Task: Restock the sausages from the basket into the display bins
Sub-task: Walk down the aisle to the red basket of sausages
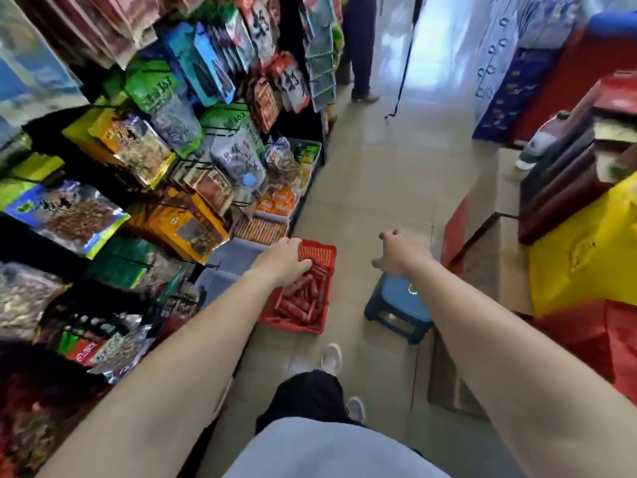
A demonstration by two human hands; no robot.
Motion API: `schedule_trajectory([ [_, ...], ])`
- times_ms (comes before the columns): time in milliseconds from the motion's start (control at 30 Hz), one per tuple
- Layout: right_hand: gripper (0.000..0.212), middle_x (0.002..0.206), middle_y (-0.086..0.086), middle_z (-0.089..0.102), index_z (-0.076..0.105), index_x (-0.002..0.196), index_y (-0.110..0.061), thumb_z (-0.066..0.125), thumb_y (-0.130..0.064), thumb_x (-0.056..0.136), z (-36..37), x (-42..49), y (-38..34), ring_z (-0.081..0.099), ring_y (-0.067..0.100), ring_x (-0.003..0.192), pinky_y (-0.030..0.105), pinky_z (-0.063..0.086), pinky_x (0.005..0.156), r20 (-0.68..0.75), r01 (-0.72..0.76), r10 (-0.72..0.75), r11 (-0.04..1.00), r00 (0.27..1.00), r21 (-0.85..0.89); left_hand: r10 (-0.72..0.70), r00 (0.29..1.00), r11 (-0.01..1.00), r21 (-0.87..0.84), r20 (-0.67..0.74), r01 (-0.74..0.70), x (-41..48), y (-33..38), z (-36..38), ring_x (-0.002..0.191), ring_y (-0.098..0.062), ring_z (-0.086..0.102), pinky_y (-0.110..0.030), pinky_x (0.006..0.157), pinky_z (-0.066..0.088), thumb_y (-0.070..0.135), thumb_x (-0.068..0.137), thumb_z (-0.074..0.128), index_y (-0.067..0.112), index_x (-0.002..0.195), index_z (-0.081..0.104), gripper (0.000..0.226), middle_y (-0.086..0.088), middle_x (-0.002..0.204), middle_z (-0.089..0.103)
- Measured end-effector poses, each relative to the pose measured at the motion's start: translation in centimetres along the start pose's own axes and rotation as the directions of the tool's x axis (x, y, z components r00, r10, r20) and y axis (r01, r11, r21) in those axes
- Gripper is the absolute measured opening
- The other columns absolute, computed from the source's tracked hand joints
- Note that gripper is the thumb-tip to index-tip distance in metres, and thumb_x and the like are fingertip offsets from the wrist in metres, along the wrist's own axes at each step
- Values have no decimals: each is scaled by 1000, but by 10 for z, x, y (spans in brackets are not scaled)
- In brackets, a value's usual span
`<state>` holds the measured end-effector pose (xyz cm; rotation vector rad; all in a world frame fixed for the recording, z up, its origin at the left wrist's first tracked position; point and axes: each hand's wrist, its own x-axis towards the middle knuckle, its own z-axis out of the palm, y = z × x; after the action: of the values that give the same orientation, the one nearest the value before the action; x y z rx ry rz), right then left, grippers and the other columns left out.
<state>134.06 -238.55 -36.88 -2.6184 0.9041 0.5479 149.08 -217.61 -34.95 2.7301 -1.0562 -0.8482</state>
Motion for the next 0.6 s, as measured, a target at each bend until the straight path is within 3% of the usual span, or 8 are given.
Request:
schedule_trajectory([
  [333, 69, 140, 13, 47, 41, 143, -16, 62, -48, 86, -68, 197, -42, 48, 36, 125, 48, 49, 95, 58, 74, -67, 989, 996, -124, -90, 995, 990, -105, 51, 94, 159, -42, -52, 143, -33, 33, -50, 110, 38, 50, 96, 50, 15, 154, 26, 72, -11, 158, 31],
  [600, 69, 138, 11, 47, 41, 144, -19, 62, -50, 87, -126, 287, -118, 49, 34, 124, 45, 51, 90, 108, 285, -265, 919, 958, -273, -276, 959, 916, -283, 65, 283, 217, -83, -97, 138, -34, 40, -48, 108, 40, 45, 97, 52, 9, 150, 32, 67, -15, 153, 38],
])
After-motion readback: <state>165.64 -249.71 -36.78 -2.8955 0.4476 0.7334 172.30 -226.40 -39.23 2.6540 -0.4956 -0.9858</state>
